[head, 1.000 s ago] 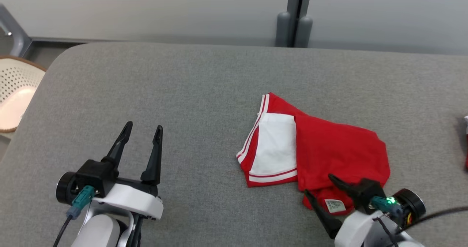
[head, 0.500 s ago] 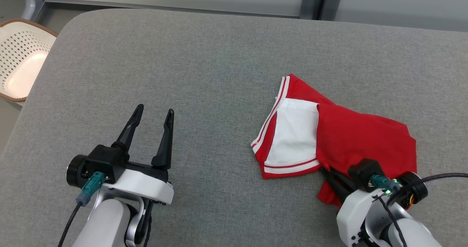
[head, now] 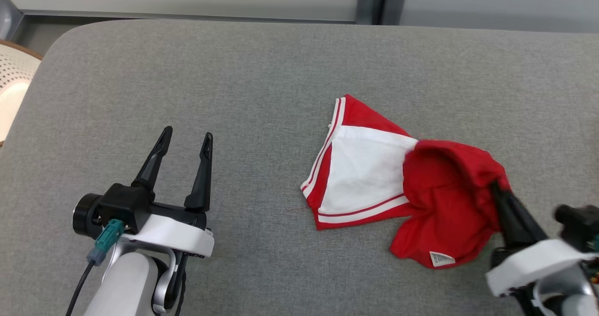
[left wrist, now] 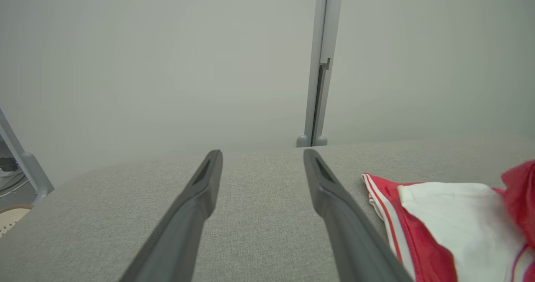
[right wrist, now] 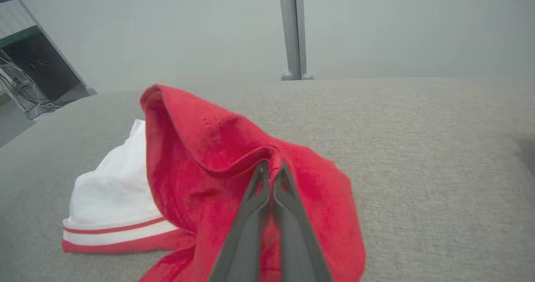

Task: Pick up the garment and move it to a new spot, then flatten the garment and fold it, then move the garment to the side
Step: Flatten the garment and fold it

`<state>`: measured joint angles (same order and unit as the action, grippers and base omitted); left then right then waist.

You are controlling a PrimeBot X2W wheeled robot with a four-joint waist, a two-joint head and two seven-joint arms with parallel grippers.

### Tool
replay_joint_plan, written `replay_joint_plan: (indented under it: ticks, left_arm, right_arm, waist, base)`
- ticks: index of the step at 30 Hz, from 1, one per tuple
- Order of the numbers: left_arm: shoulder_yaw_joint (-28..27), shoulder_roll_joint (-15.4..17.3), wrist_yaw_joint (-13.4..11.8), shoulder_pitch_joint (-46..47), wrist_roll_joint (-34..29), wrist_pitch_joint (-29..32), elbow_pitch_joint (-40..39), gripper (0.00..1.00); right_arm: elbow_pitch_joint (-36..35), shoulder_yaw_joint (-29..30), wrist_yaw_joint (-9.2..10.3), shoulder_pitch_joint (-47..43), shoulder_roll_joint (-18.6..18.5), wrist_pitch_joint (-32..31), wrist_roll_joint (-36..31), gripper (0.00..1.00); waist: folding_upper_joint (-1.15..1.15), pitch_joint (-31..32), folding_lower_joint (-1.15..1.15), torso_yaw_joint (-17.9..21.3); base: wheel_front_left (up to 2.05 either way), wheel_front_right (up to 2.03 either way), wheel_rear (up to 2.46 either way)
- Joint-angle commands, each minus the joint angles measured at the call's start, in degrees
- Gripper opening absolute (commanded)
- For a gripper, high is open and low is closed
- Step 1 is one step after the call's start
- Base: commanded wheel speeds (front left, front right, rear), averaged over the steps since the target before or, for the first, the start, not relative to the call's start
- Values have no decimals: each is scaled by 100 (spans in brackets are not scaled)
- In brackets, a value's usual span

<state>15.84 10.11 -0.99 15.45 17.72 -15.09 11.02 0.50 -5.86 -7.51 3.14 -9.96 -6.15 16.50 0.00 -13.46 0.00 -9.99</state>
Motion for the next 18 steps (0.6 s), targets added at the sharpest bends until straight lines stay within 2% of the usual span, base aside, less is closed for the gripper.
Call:
replay_joint_plan:
  ticks: [1,3,4,11,12,13,14,18]
  left_arm:
    - [-36,29,7,-54,-16,-8,-32,100]
    - [-58,38,16,-100,-39,-7,-44,100]
    - [-68,45,24,-97,-38,-7,-48,100]
    - [-85,70,25,-30,-56,-8,-67,100]
    - [-89,77,24,-30,-58,-8,-65,100]
    - [-100,87,22,-36,-57,-8,-61,100]
    - [-118,97,12,-50,-58,-8,-65,100]
    - [-193,105,-50,-218,-52,-8,-86,100]
  right_arm:
    - [-4,275,3,-113,81,71,3,0]
    - [182,1051,3,-292,364,174,190,0]
    - [266,1252,3,-338,441,179,236,0]
    - [1223,2080,2,-267,617,425,545,0]
    - [1337,2129,2,-211,620,489,624,31]
    - [1430,2150,2,-189,589,562,592,74]
    - [1464,2153,2,-156,556,642,598,100]
    - [1232,2055,2,-224,360,1029,431,100]
  waist:
    - [0,3,0,52]
    - [0,14,0,121]
    - [0,-1,0,143]
    - [0,-94,0,255]
    - [0,-94,0,264]
    - [0,-90,0,274]
    - [0,-83,0,292]
    - [0,41,0,350]
  base:
    - [0,0,0]
    - [0,0,0]
    - [0,0,0]
    - [0,0,0]
    - [0,0,0]
    - [0,0,0]
    - [0,0,0]
    - [0,0,0]
